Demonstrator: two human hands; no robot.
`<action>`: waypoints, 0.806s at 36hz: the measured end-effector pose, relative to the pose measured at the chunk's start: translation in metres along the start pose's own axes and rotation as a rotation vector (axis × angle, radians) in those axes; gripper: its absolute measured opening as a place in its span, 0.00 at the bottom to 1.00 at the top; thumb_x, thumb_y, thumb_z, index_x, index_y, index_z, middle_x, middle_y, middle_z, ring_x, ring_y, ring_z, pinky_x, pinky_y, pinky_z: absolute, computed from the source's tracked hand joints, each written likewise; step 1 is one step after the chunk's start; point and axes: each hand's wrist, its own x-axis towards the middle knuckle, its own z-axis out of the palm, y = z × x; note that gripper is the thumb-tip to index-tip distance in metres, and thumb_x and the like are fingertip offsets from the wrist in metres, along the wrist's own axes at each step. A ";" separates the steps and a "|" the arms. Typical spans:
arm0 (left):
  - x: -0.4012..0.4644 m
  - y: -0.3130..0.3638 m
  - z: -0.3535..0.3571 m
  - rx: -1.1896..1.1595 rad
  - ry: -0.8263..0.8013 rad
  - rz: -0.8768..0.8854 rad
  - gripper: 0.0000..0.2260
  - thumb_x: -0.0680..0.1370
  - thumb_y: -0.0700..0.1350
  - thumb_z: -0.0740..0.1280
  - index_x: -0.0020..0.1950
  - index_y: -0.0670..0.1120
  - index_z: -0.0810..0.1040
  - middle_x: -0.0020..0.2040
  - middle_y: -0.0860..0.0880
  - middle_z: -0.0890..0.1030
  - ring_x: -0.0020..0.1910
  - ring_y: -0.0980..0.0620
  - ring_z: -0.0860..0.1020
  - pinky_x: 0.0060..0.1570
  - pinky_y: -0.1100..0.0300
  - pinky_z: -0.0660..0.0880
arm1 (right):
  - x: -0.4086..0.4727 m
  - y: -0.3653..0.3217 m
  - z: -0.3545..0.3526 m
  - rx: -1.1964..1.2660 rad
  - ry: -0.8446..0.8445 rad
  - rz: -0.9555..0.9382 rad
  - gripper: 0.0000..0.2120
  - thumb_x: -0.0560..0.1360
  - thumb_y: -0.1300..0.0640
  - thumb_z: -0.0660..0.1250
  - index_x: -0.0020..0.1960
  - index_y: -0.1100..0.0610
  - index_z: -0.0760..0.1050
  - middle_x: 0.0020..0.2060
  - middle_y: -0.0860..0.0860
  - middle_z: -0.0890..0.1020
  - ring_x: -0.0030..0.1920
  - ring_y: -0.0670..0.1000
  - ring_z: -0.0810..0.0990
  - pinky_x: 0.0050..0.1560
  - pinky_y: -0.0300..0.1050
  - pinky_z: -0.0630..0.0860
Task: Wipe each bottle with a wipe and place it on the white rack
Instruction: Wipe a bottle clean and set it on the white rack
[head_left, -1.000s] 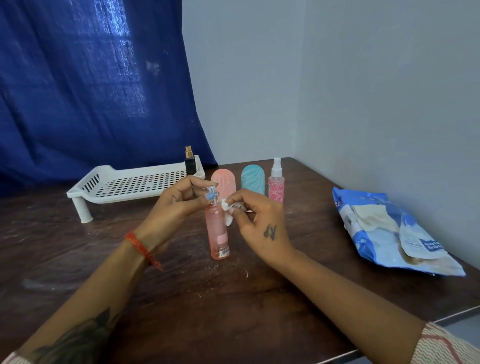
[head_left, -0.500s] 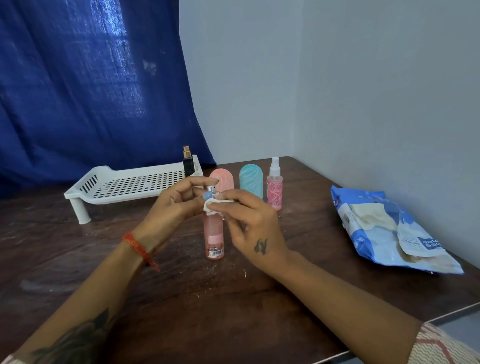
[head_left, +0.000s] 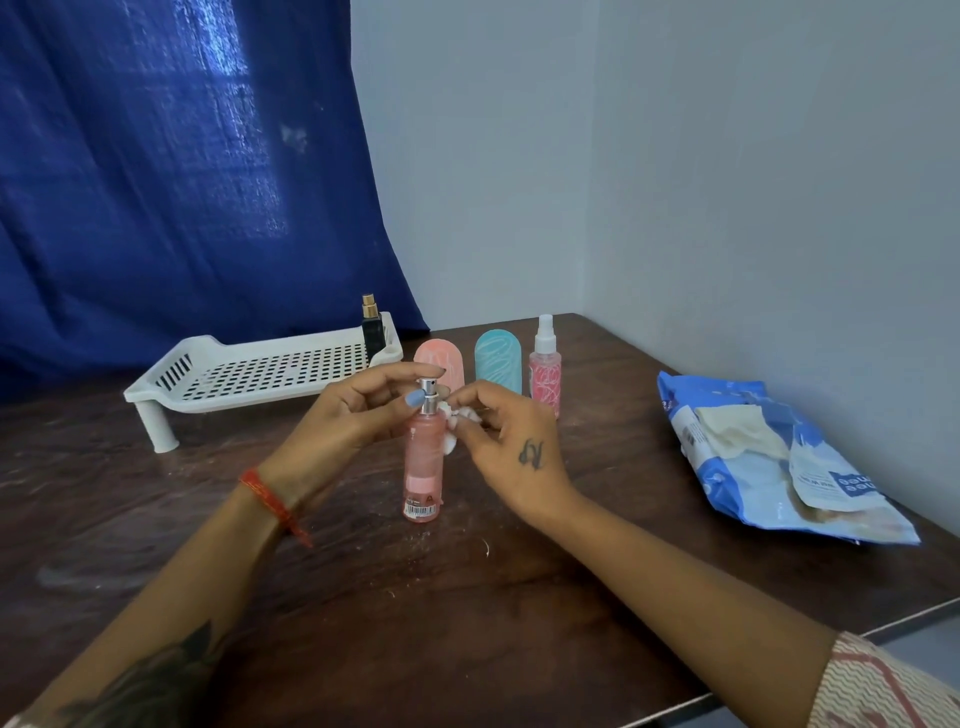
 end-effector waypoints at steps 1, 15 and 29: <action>0.000 0.000 0.000 0.003 -0.004 0.002 0.13 0.70 0.44 0.65 0.55 0.49 0.79 0.51 0.52 0.84 0.52 0.56 0.81 0.47 0.63 0.79 | 0.000 -0.001 0.000 -0.002 0.024 -0.016 0.05 0.73 0.65 0.68 0.46 0.58 0.81 0.40 0.48 0.82 0.43 0.43 0.79 0.43 0.30 0.75; -0.001 0.000 -0.002 0.033 0.038 -0.050 0.11 0.79 0.39 0.61 0.59 0.48 0.76 0.49 0.47 0.84 0.44 0.53 0.82 0.39 0.60 0.80 | -0.008 -0.003 -0.001 -0.119 -0.044 -0.334 0.04 0.67 0.68 0.72 0.41 0.62 0.81 0.41 0.52 0.79 0.43 0.44 0.76 0.43 0.34 0.74; -0.003 0.002 0.000 0.110 0.062 -0.053 0.10 0.80 0.39 0.59 0.57 0.51 0.75 0.48 0.45 0.82 0.39 0.57 0.83 0.32 0.64 0.78 | -0.014 -0.009 -0.010 -0.146 -0.332 -0.368 0.06 0.63 0.68 0.68 0.35 0.60 0.82 0.37 0.51 0.82 0.37 0.44 0.78 0.40 0.34 0.75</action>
